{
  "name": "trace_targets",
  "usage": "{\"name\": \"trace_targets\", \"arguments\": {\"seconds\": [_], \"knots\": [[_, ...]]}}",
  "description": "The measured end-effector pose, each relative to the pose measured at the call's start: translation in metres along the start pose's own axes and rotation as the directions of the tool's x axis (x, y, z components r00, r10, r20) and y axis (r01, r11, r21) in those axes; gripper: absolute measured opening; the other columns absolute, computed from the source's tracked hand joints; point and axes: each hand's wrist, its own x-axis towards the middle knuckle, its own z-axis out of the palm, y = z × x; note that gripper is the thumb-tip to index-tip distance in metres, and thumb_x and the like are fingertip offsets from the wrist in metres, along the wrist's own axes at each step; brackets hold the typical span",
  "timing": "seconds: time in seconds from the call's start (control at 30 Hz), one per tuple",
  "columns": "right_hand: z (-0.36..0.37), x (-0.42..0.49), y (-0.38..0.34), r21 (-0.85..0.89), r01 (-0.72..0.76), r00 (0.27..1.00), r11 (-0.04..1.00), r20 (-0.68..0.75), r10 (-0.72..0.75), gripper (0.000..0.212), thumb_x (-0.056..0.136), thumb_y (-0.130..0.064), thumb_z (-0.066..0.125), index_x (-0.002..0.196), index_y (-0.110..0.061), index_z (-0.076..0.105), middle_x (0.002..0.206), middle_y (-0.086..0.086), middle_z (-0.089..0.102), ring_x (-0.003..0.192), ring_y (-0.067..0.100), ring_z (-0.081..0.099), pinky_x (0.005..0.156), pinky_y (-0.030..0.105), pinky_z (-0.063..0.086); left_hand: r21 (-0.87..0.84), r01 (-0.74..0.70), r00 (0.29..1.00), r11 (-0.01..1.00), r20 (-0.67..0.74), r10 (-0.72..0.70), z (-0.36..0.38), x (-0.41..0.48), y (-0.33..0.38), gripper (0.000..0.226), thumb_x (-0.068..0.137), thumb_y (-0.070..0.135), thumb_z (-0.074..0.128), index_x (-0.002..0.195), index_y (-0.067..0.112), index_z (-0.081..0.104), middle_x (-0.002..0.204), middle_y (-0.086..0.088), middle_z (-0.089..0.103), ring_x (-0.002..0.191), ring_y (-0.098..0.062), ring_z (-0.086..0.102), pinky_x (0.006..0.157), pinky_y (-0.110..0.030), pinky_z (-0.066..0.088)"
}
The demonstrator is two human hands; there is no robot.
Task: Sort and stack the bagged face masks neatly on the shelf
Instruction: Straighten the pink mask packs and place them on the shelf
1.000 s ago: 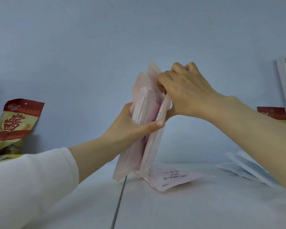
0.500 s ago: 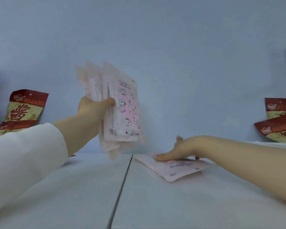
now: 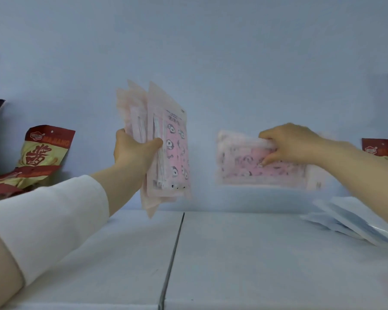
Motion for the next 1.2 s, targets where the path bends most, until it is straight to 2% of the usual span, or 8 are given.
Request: {"name": "trace_targets", "arguments": {"seconds": [0.2,0.33,0.47,0.63,0.77,0.97,1.07,1.2], "knots": [[0.002,0.014,-0.042,-0.573,0.264,0.833,0.776,-0.269,-0.483,0.034,0.064,-0.039,0.080,0.090,-0.021,0.067,0.083,-0.003,0.065,0.097,0.026,0.052,0.079,0.036,0.035,0.079,-0.228,0.948,0.970,0.245,0.203,0.012,-0.024,0.004,0.045,0.080,0.015,0.069,0.112,0.025,0.040,0.088,0.012,0.053,0.076,-0.001,0.052,0.058,-0.020,0.039],[0.006,0.022,-0.047,-0.519,0.201,0.653,0.831,-0.561,-0.508,0.068,0.032,-0.042,0.091,0.086,-0.010,0.064,0.080,0.010,0.062,0.093,0.032,0.056,0.088,0.054,0.043,0.038,-0.285,0.895,0.958,0.367,0.252,0.019,-0.034,0.001,0.052,0.075,0.010,0.072,0.117,0.023,0.044,0.099,0.009,0.058,0.088,-0.003,0.057,0.066,-0.019,0.045],[0.017,0.019,-0.042,-0.030,0.178,0.724,0.984,-0.673,-0.152,0.122,0.042,-0.047,0.089,0.140,-0.019,0.023,0.146,0.025,0.026,0.136,0.040,0.016,0.105,0.067,0.018,-0.050,-0.191,0.913,0.980,0.358,0.196,0.017,-0.030,0.001,0.056,0.073,0.013,0.076,0.121,0.020,0.048,0.107,0.001,0.063,0.093,-0.014,0.063,0.073,-0.027,0.051],[0.024,0.004,-0.044,0.849,-0.099,0.959,0.519,-0.057,0.277,0.125,0.068,-0.047,0.074,0.146,-0.020,-0.020,0.157,0.009,-0.008,0.145,0.025,0.002,0.116,0.047,0.015,-0.201,-0.075,0.924,0.977,0.355,0.144,0.012,-0.029,0.003,0.035,0.079,0.009,0.070,0.109,0.022,0.058,0.088,0.005,0.072,0.074,-0.009,0.070,0.057,-0.022,0.054],[0.036,-0.003,-0.050,0.958,-0.287,0.946,-0.019,0.280,-0.161,0.069,0.074,-0.047,0.065,0.135,-0.021,0.044,0.136,0.007,0.052,0.123,0.028,0.051,0.102,0.061,0.034,-0.267,-0.010,0.891,0.964,0.435,0.130,0.014,-0.034,0.009,0.020,0.076,0.008,0.069,0.089,0.021,0.061,0.059,0.010,0.069,0.054,-0.005,0.067,0.045,-0.017,0.049],[0.041,-0.003,-0.057,0.985,-0.173,0.937,0.027,0.172,-0.304,0.056,0.071,-0.038,0.061,0.126,-0.030,0.051,0.122,-0.003,0.063,0.113,0.019,0.058,0.095,0.055,0.045,-0.267,0.041,0.835,0.963,0.539,0.114,0.014,-0.043,0.026,0.024,0.086,0.046,0.054,0.081,0.022,0.053,0.050,0.013,0.064,0.047,0.005,0.061,0.046,-0.010,0.047],[0.035,-0.002,-0.049,0.991,-0.088,0.959,0.096,0.111,-0.260,0.050,0.069,-0.038,0.062,0.118,-0.035,0.052,0.114,-0.008,0.065,0.109,0.016,0.060,0.093,0.044,0.049,-0.145,0.053,0.797,0.988,0.602,0.046,0.013,-0.041,0.032,0.136,0.016,0.094,0.057,0.130,0.021,0.050,0.120,-0.005,0.066,0.110,-0.017,0.063,0.091,-0.030,0.051],[0.032,-0.001,-0.044,0.998,-0.051,0.973,0.038,0.058,-0.225,0.059,0.068,-0.034,0.064,0.124,-0.034,0.045,0.121,-0.006,0.063,0.111,0.019,0.061,0.092,0.041,0.050,-0.174,0.100,0.803,0.980,0.595,0.024,0.010,-0.031,0.021,0.106,0.053,0.045,0.088,0.140,0.029,0.030,0.115,0.003,0.066,0.092,-0.016,0.071,0.088,-0.042,0.053]]}}
